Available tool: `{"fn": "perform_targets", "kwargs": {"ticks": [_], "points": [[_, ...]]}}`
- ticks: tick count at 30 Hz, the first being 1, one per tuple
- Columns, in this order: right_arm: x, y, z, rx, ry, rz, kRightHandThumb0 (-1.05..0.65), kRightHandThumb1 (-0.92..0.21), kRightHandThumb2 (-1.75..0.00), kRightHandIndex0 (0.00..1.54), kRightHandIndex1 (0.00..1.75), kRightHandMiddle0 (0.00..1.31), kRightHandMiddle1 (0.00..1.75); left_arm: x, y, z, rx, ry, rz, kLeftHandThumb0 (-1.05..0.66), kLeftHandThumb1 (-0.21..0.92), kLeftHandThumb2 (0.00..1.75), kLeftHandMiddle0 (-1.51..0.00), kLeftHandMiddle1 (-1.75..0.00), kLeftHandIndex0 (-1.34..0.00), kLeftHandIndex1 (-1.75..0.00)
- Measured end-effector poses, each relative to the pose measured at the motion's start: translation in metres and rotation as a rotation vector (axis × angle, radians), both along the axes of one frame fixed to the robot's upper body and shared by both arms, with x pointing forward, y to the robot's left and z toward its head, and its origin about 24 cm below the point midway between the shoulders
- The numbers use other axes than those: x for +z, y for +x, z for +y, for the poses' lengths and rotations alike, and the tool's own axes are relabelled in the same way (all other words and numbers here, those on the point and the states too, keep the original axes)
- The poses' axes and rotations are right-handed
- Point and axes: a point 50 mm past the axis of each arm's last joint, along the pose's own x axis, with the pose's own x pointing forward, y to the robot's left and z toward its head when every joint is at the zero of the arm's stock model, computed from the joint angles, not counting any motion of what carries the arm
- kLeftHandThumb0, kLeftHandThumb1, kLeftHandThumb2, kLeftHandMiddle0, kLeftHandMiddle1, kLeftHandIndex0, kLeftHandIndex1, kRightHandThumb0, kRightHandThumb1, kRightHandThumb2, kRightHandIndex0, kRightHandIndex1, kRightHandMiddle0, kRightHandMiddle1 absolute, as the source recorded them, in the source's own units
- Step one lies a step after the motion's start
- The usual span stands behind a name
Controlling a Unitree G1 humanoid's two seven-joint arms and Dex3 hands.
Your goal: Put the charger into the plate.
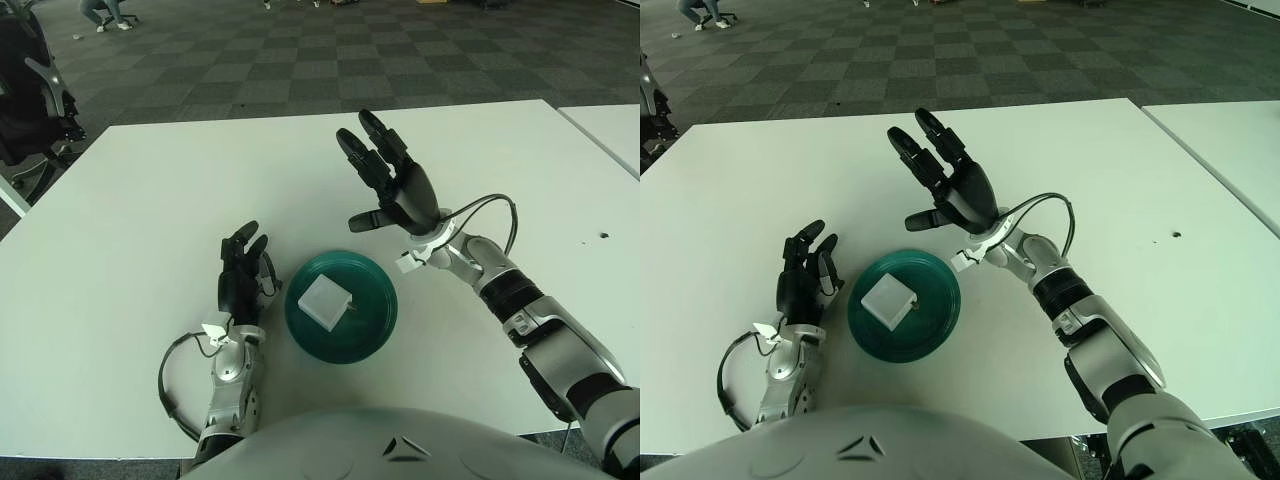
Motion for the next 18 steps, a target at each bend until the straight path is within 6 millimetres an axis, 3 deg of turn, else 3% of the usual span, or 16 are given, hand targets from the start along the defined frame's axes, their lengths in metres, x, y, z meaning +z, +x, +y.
{"fn": "perform_targets", "kwargs": {"ticks": [10,18], "points": [[-0.006,0.000,-0.008,0.036,0.053,0.069,-0.99,-0.92,-0.80,0.05,0.02,0.04,0.05,0.003,0.006,0.000,0.002,0.007,-0.029,-0.80,0.92,0.85,-0.16,-0.93,0.00,-1.23],[-0.019,0.003,-0.032,0.048,0.082,0.335,-1.00,-0.92,-0.90,0.08,0.02,0.00,0.11,0.006,0.006,0.001,0.005,0.011,-0.053,-0.78,0.92,0.86,-0.18,-0.67,0.00,-1.04]]}}
